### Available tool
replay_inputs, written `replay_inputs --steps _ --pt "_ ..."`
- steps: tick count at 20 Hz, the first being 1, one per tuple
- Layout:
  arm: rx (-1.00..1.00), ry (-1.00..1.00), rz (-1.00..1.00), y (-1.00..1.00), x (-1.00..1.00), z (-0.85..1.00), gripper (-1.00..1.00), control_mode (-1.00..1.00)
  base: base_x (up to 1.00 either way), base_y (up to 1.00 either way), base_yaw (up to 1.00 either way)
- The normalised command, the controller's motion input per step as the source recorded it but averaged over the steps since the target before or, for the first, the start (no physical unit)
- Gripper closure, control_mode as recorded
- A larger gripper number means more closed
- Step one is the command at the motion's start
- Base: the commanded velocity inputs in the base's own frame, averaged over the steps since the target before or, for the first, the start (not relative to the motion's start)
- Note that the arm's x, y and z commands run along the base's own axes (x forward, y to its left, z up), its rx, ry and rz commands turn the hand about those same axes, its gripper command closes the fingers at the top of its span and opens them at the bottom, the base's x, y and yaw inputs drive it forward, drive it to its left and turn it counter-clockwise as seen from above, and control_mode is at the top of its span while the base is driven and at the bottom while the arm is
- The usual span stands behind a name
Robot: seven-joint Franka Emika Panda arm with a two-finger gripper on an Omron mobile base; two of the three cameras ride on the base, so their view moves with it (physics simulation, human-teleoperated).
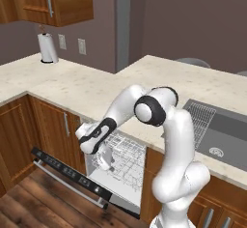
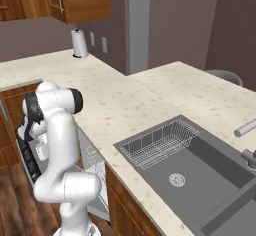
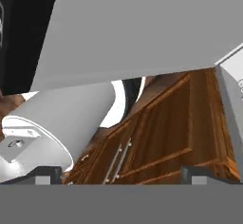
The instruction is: Open the dishwasher door and pull out the top rack.
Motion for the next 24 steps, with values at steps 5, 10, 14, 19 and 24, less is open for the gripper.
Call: replay_inputs --steps 5,10,14,19,24 --pt "-0.47 0.41 0.33 0.01 0.76 -0.73 -1.00 -1.00 0.00 0.00 0.00" --pt "-0.41 0.16 0.31 0.00 0.58 -0.30 -1.00 -1.00 0.00 0.00 0.00" --pt "-0.18 0.00 0.23 -0.26 0.23 0.00 -1.00 -1.00 0.00 0.00 0.00" --pt "0.04 -0.02 0.11 -0.58 0.44 0.00 -1.00 -1.00 0.00 0.00 0.00" --pt "0.32 0.00 0.11 -0.94 0.47 -0.05 -1.00 -1.00 0.00 0.00 0.00"
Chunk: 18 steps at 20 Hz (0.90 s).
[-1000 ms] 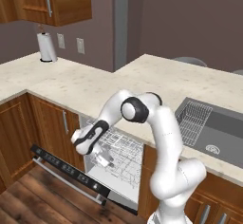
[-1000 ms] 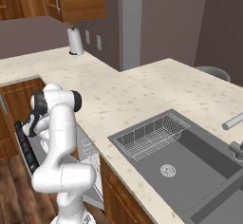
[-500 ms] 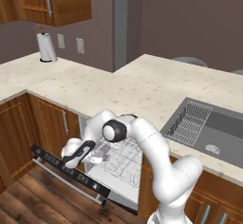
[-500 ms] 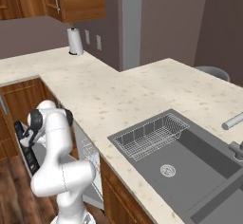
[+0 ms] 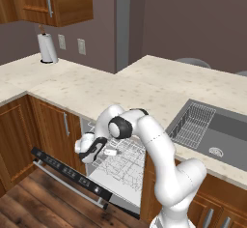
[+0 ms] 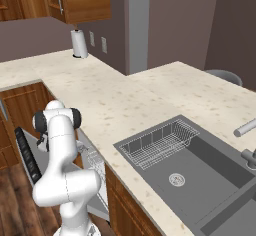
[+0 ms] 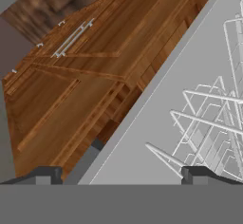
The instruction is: Open the dishwasher door and pull out the top rack.
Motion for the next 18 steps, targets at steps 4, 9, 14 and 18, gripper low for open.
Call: replay_inputs --steps 4,9,14,18 --pt "0.29 -0.07 0.17 -0.15 0.16 -0.49 -1.00 -1.00 0.00 0.00 0.00" --pt "0.21 -0.28 0.17 0.00 0.03 -0.62 -1.00 -1.00 0.00 0.00 0.00" --pt "0.04 -0.38 0.02 -0.05 0.36 -0.07 -1.00 -1.00 0.00 0.00 0.00" --pt "0.00 -0.27 0.00 0.00 0.61 -0.33 -1.00 -1.00 0.00 0.00 0.00"
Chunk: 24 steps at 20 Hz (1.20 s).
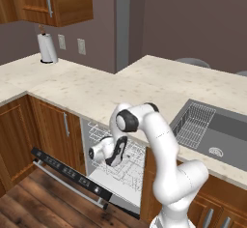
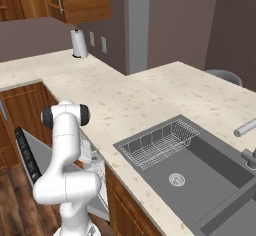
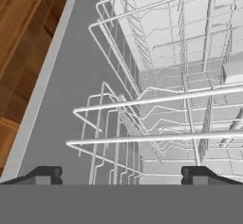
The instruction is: Open the dishwasher door and pull out the top rack.
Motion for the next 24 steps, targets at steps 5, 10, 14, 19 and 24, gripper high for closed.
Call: replay_inputs --steps 5,10,14,19,24 --pt "0.02 -0.13 -0.04 0.18 0.54 -0.59 -1.00 -1.00 0.00 0.00 0.00" --pt "0.01 -0.14 -0.14 0.37 0.19 -0.01 -1.00 -1.00 0.00 0.00 0.00" --pt "-0.02 -0.24 -0.21 0.23 0.27 0.29 -1.00 -1.00 0.00 0.00 0.00" --pt "-0.23 -0.41 -0.18 0.00 0.24 0.08 -1.00 -1.00 0.00 0.00 0.00" --pt "-0.35 -0.57 -0.06 -0.06 0.39 -0.11 -1.00 -1.00 0.00 0.00 0.00"
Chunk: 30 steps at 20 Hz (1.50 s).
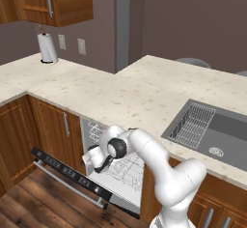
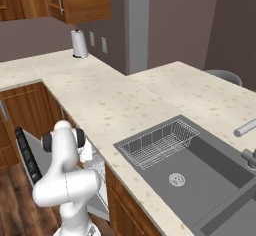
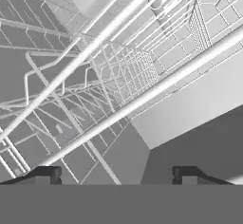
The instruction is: Open the dishwasher door and pull out the top rack.
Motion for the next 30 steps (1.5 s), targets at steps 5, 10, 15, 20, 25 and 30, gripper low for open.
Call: replay_inputs --steps 5,10,15,20,25,30 --pt "-0.35 -0.59 -0.01 -0.04 0.51 -0.09 -1.00 -1.00 0.00 0.00 0.00" --pt "-0.05 -0.27 -0.05 -0.17 0.71 0.76 -1.00 -1.00 0.00 0.00 0.00" --pt "0.00 -0.05 -0.13 -0.13 0.89 0.98 -1.00 -1.00 0.00 0.00 0.00" --pt "0.00 -0.03 -0.21 -0.32 0.59 0.62 -1.00 -1.00 0.00 0.00 0.00" --pt "0.00 -0.17 -0.15 -0.23 -0.12 0.90 -1.00 -1.00 0.00 0.00 0.00" --pt "-0.01 -0.19 -0.15 -0.39 0.01 0.71 -1.00 -1.00 0.00 0.00 0.00"
